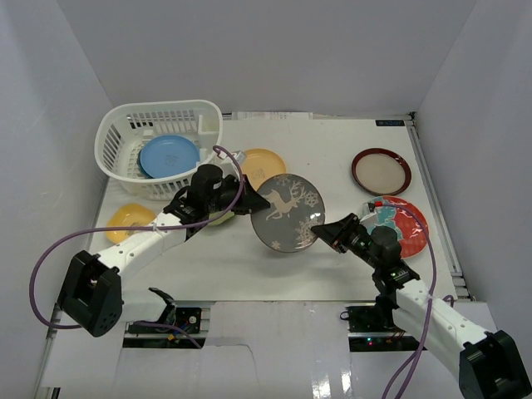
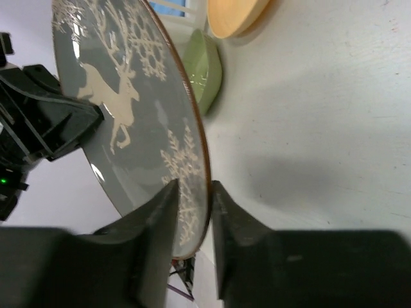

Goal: Place the plates into the plastic bin on the countertop

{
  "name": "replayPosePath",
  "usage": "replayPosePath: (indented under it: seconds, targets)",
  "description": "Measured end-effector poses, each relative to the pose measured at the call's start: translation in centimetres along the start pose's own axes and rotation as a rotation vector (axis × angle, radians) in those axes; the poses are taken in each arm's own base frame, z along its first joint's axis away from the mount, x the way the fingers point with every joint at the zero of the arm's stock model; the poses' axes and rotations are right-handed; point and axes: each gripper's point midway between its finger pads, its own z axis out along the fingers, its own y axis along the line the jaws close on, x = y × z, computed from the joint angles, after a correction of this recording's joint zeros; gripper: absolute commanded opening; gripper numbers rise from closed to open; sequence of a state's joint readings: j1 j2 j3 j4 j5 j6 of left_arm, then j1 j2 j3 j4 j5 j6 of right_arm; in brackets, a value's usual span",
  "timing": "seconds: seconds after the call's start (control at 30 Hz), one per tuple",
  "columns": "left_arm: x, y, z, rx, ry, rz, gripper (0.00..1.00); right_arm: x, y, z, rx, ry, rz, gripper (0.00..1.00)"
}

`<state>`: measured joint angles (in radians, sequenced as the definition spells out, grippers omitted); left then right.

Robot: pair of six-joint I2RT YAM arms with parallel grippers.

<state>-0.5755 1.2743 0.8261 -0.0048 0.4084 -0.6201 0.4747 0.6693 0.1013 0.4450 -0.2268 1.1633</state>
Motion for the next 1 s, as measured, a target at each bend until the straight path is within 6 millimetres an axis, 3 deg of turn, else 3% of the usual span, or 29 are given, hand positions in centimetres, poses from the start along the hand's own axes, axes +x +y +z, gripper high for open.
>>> replayPosePath:
  seconds: [0.03, 0.13, 0.27, 0.33, 0.4, 0.5, 0.6, 0.7, 0.83, 1.0]
  targets:
    - [0.0, 0.1, 0.0, -0.008, -0.001, -0.002, 0.0, 0.0, 0.1, 0.0, -0.005, 0.002, -0.004, 0.54]
    - [0.5, 0.6, 0.0, -0.04, 0.015, -0.021, 0.0, 0.3, 0.7, -0.1, -0.033, 0.017, -0.024, 0.76]
    - [-0.2, 1.4, -0.5, -0.088, 0.029, -0.051, 0.0, 0.3, 1.7, -0.3, -0.067, 0.021, -0.06, 0.91]
    - [-2.2, 2.6, -1.2, -0.139, 0.003, -0.069, 0.0, -0.2, 2.7, -0.6, -0.094, -0.001, -0.095, 0.95]
    - [-5.6, 4.5, -2.7, -0.191, -0.061, -0.11, 0.0, -0.7, 3.7, -0.9, -0.118, -0.024, -0.129, 0.95]
    - [-13.0, 7.8, -6.7, -0.283, -0.247, -0.17, 0.0, -1.2, 4.7, -1.4, -0.148, -0.049, -0.178, 0.95]
    - [-20.2, 10.1, -12.0, -0.362, -0.458, -0.199, 0.0, -1.0, 4.1, -1.4, -0.121, -0.036, -0.216, 0.95]
    - [-25.0, 12.1, -16.7, -0.452, -0.63, -0.212, 0.0, -0.3, 2.7, -1.3, -0.074, 0.003, -0.246, 0.95]
    - [-27.0, 15.7, -19.4, -0.561, -0.71, -0.259, 0.0, 0.6, 1.2, -1.5, -0.035, 0.055, -0.284, 0.95]
    - [-26.0, 22.9, -18.0, -0.726, -0.65, -0.337, 0.0, 1.3, 0.2, -1.7, -0.005, 0.097, -0.336, 0.95]
